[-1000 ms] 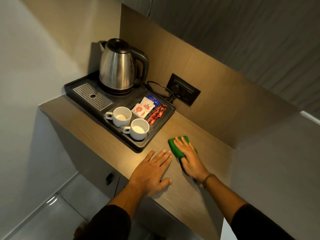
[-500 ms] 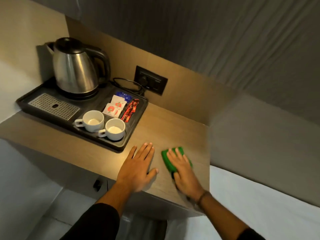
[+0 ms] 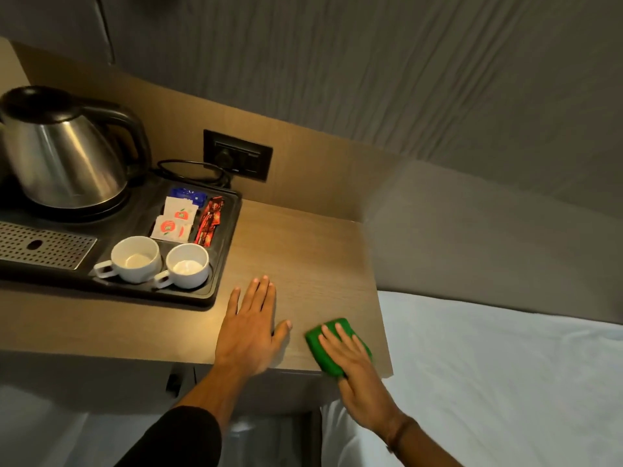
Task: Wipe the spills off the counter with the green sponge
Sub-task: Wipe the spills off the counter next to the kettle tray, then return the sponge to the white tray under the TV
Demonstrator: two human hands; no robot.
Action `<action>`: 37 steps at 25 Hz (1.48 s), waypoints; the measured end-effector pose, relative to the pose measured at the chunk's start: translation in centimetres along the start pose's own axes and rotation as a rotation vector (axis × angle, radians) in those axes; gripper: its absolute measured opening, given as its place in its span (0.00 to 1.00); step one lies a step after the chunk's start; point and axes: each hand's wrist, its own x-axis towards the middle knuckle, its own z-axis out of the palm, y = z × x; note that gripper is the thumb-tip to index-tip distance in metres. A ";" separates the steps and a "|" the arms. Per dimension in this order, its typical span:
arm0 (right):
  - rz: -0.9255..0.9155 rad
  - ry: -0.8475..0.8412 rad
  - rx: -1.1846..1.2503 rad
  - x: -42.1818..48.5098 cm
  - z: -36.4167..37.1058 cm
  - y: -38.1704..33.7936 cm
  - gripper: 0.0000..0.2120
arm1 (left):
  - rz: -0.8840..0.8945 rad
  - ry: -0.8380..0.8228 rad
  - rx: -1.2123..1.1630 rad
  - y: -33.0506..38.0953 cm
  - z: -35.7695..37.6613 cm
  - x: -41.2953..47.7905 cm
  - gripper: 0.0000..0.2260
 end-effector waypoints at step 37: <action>-1.020 -0.412 -0.103 -41.5 29.3 -43.5 0.37 | -1.351 0.206 0.087 9.5 1.0 -88.1 0.38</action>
